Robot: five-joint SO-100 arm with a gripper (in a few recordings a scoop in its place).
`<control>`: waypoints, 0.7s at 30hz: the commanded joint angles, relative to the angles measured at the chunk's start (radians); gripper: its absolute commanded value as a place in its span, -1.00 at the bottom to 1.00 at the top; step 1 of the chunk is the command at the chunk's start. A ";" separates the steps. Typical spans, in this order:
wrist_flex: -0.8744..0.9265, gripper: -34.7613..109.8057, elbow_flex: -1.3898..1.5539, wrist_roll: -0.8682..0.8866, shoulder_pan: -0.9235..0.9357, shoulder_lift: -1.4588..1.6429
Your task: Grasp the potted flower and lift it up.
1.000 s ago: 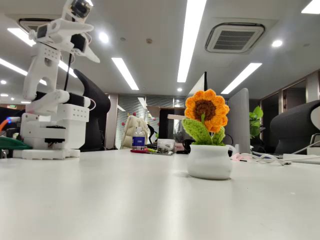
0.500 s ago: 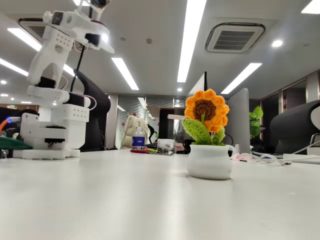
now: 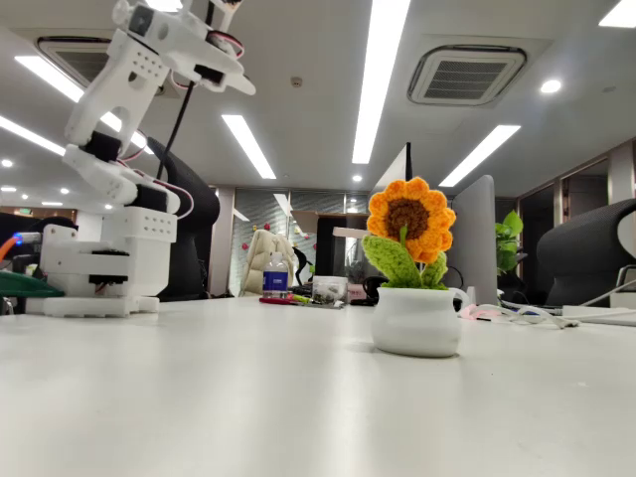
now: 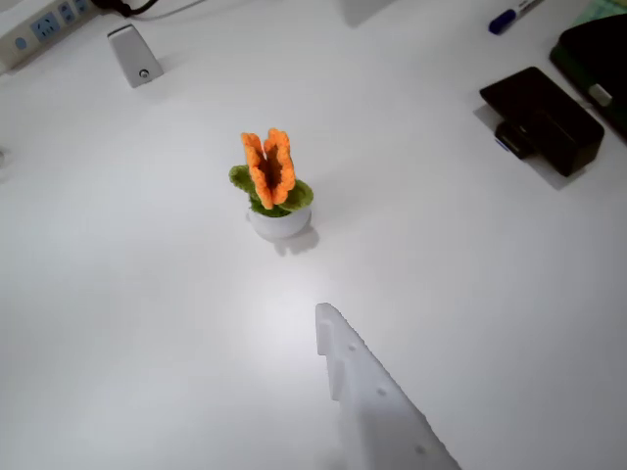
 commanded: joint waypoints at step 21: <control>-0.012 0.86 -0.038 0.040 0.051 -0.400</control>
